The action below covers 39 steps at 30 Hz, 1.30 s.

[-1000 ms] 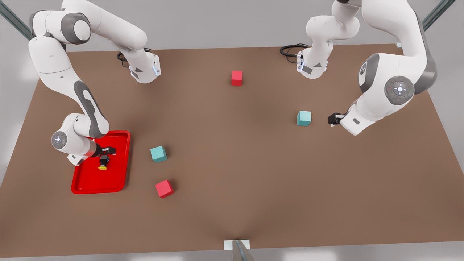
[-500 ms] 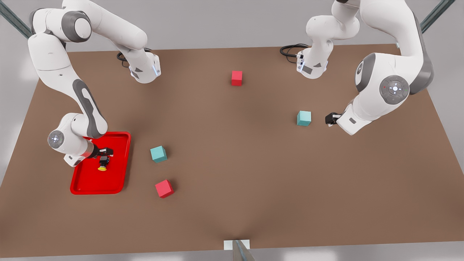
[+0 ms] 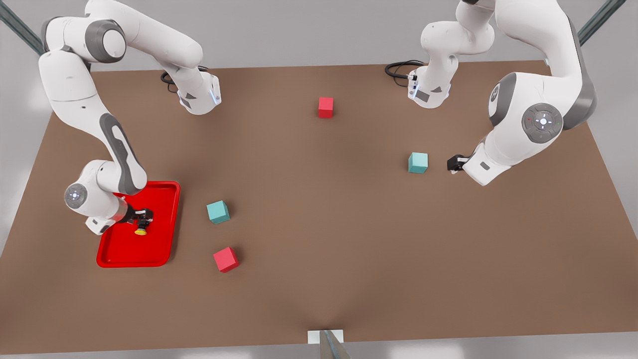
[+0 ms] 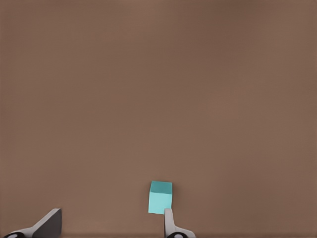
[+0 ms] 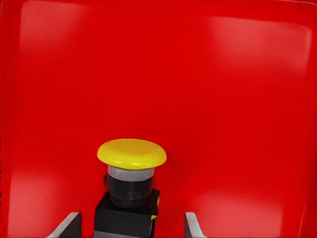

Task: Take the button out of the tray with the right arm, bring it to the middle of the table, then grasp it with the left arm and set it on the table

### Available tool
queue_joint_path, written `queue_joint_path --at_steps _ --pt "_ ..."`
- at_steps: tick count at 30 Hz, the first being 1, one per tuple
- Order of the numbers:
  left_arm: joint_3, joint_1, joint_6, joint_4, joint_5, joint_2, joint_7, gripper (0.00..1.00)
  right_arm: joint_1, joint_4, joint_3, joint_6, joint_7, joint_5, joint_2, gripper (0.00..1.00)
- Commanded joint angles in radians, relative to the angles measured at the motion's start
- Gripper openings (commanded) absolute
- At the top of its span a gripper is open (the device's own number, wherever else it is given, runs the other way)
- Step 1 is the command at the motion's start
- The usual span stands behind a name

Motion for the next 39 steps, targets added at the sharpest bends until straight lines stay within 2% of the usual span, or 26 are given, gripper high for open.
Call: queue_joint_path --at_steps 1,2,4,9,12,15,17,19,20,22,27,31,32,34,36,37,39 --pt "0.0 0.001 -0.002 0.0 0.0 -0.001 -0.01 1.0 0.001 0.0 0.001 -0.002 -0.006 -0.001 0.001 0.78" --pt "0.0 0.001 0.0 0.0 0.0 0.0 -0.012 1.0 0.001 0.0 -0.001 -0.004 -0.006 -0.002 0.001 0.68" --pt "0.0 0.002 -0.002 0.0 0.0 -0.001 -0.01 1.0 -0.002 0.0 -0.001 -0.007 -0.006 -0.007 -0.001 0.57" --pt "0.0 -0.001 0.0 0.0 0.0 0.0 -0.012 1.0 -0.003 0.0 -0.001 -0.01 -0.007 -0.008 -0.004 0.43" --pt "0.0 0.001 -0.002 0.0 0.002 0.0 -0.012 1.0 -0.005 0.005 0.002 -0.054 -0.006 -0.008 -0.034 0.43" --pt "0.0 0.001 -0.005 0.0 0.002 -0.003 -0.012 1.0 0.0 0.011 0.01 -0.177 0.002 -0.008 -0.131 0.43" --pt "0.0 0.001 -0.005 0.0 0.0 -0.003 -0.012 1.0 0.0 0.107 0.08 -0.352 0.031 0.001 -0.154 0.44" --pt "0.0 0.002 -0.003 0.0 0.002 -0.003 -0.012 1.0 0.003 0.193 0.175 -0.442 0.155 0.001 -0.142 0.44" --pt "0.0 0.002 -0.003 0.0 0.002 -0.003 -0.012 1.0 0.034 0.229 0.212 -0.455 0.243 0.001 -0.134 0.44" --pt "0.0 0.002 -0.002 0.0 0.002 -0.001 -0.012 1.0 0.181 0.351 0.212 -0.543 0.416 0.006 -0.09 0.44" --pt "0.0 0.002 -0.002 0.0 0.002 -0.001 -0.012 1.0 0.455 0.503 0.212 -0.543 0.844 0.113 -0.021 0.44" --pt "0.0 0.002 -0.002 0.0 0.002 -0.001 -0.012 1.0 0.727 0.762 0.209 -0.525 1.295 0.139 0.151 0.44" --pt "0.0 0.004 -0.002 0.0 0.002 -0.001 -0.012 1.0 0.799 0.833 0.195 -0.482 1.384 0.131 0.213 0.44" --pt "0.0 0.004 -0.003 0.0 0.002 -0.001 -0.01 1.0 0.954 0.833 0.091 -0.349 1.495 0.131 0.254 0.44" --pt "0.0 0.002 -0.003 0.0 0.002 -0.001 -0.01 1.0 1.018 0.842 0.051 -0.266 1.538 0.13 0.294 0.44" --pt "0.0 0.002 -0.003 0.0 0.002 -0.001 -0.01 1.0 1.055 0.937 0.011 -0.264 1.548 0.131 0.36 0.44" --pt "0.0 0.004 -0.005 0.0 0.002 -0.001 -0.012 1.0 1.138 1.0 -0.048 -0.175 1.591 0.133 0.427 0.45"
